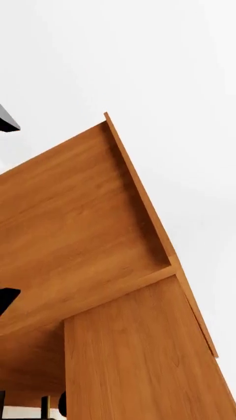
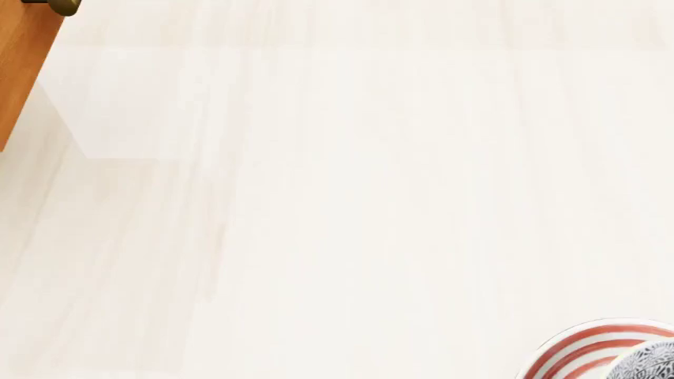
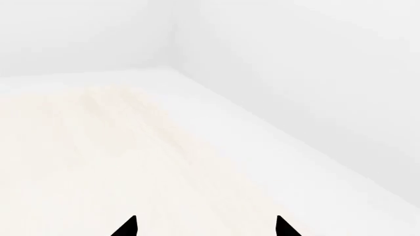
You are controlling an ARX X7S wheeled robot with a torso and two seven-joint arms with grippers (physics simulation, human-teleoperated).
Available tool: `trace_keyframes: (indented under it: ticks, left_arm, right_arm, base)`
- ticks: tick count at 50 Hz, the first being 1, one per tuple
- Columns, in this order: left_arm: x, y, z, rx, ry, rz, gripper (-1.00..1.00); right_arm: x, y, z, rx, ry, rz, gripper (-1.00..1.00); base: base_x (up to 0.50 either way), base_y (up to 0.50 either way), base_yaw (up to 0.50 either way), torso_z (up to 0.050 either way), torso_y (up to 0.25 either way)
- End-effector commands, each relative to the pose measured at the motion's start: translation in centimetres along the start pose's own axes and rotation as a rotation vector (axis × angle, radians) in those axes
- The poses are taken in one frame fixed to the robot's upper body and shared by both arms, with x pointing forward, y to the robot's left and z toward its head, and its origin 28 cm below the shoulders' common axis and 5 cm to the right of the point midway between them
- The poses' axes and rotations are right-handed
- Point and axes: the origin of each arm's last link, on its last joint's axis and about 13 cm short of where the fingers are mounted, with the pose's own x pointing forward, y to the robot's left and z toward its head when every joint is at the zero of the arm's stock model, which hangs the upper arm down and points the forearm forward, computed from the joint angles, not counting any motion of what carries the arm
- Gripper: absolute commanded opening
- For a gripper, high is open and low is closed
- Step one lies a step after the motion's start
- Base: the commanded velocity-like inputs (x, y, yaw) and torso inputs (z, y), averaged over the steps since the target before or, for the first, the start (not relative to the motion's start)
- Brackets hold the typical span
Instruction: Put the bowl on the plate.
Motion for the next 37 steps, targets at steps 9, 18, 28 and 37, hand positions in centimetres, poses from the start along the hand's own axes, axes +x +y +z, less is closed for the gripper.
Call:
trace_keyframes:
  ticks: [9, 18, 28, 37]
  left_arm:
    - [-0.7, 1.5, -1.3, -0.026, 0.052, 0.033, 1.0]
    - [-0.4, 1.9, -1.4, -0.026, 0.06, 0.054, 1.0]
    - [-0.5, 1.4, -1.8, -0.021, 0.068, 0.044, 1.0]
    - [-0.5, 1.3, -2.2, -0.023, 0.08, 0.046, 1.0]
  right_arm:
    - [-0.5, -1.5, 1.3, 0.005, -0.045, -0.055, 1.0]
    - [-0.5, -2.0, 1.8, 0.008, -0.058, -0.069, 1.0]
    - [-0.3, -1.9, 2.2, 0.008, -0.064, -0.068, 1.0]
    - [-0.1, -1.5, 2.6, 0.003, -0.075, -0.062, 1.0]
  base:
    - [0.0, 0.0, 0.0, 0.0, 0.0]
    - [0.0, 0.0, 0.0, 0.0, 0.0]
    - [0.0, 0.0, 0.0, 0.0, 0.0]
    - [0.0, 0.0, 0.0, 0.0, 0.0]
